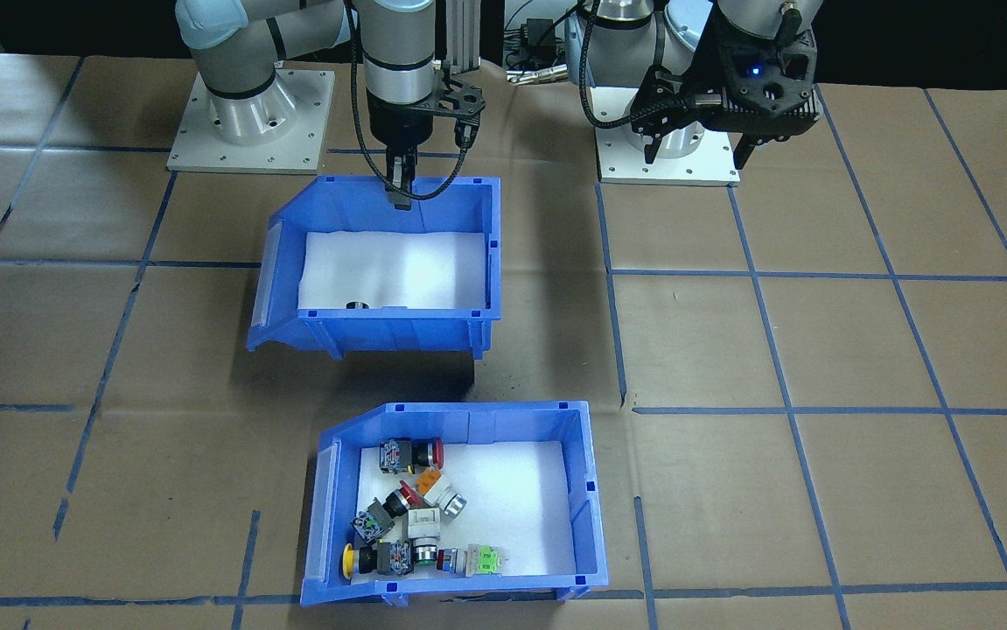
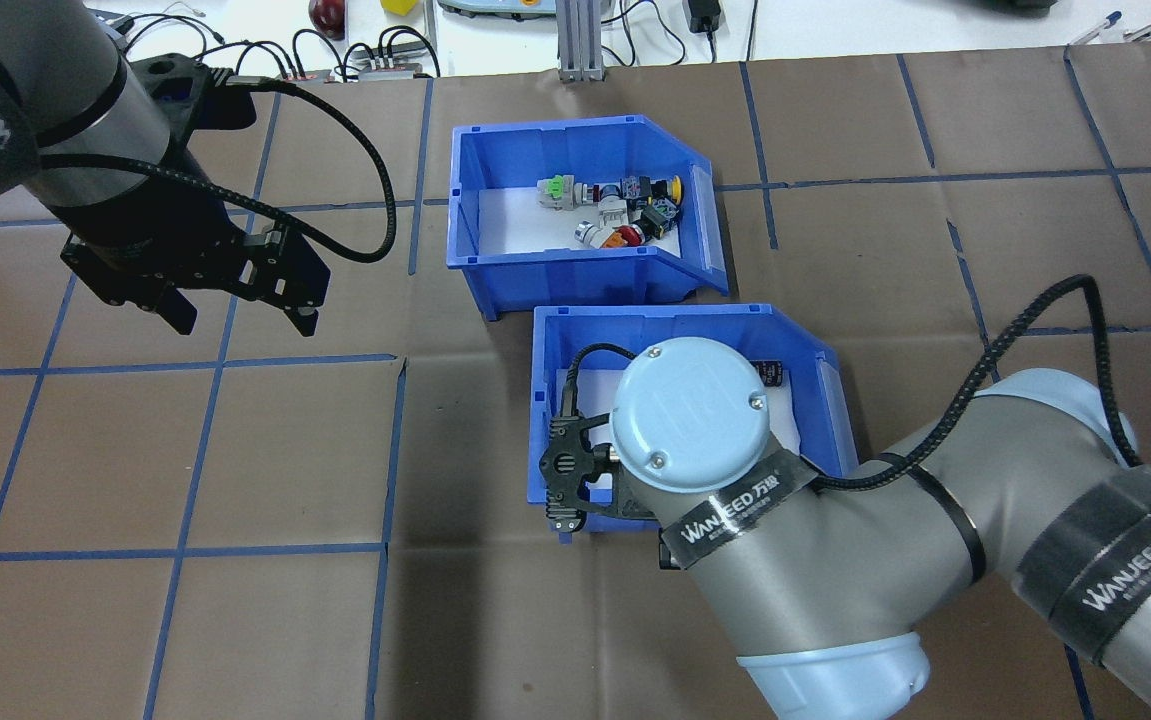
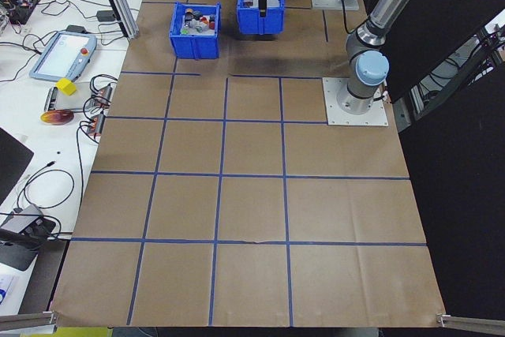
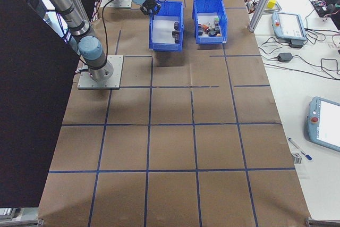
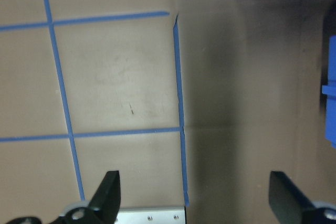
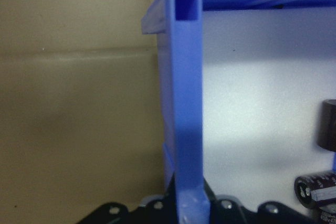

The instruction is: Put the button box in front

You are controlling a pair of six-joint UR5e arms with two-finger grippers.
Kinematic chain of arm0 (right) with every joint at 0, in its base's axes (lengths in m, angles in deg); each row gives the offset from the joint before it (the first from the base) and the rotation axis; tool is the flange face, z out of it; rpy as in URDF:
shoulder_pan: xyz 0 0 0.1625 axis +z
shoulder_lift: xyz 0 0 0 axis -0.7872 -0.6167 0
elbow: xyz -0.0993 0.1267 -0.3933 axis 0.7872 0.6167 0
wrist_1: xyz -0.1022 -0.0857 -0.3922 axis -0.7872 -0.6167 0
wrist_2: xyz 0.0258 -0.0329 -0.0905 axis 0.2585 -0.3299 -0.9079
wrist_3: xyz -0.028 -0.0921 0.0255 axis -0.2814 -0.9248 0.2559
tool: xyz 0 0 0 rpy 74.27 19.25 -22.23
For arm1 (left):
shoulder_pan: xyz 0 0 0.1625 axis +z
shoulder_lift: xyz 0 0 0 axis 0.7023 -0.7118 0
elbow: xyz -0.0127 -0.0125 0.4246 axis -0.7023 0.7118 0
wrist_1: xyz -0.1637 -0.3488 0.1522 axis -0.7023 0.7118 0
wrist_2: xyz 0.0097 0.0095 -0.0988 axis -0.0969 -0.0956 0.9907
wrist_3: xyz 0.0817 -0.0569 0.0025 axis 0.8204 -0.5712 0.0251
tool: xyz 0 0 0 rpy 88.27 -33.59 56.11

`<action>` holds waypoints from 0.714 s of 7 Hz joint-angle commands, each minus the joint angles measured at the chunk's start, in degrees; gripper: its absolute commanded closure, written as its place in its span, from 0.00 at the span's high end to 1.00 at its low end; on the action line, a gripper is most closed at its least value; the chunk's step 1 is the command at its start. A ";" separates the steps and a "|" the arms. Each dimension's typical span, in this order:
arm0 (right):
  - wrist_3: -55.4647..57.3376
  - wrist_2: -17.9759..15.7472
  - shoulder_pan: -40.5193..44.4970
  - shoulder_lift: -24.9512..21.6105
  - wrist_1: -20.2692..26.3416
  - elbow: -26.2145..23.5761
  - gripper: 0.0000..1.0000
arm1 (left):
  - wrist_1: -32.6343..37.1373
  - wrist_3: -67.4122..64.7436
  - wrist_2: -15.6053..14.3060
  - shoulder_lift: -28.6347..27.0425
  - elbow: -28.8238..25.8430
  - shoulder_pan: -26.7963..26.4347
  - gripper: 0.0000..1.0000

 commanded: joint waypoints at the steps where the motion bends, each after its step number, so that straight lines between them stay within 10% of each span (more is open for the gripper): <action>1: 4.22 -0.02 3.14 2.99 -0.84 0.19 0.08 | -4.87 4.76 -0.32 1.31 2.77 0.10 1.00; 5: 3.19 -0.46 4.39 4.67 -2.77 -0.08 0.09 | -11.22 4.59 -0.58 1.06 5.69 0.19 1.00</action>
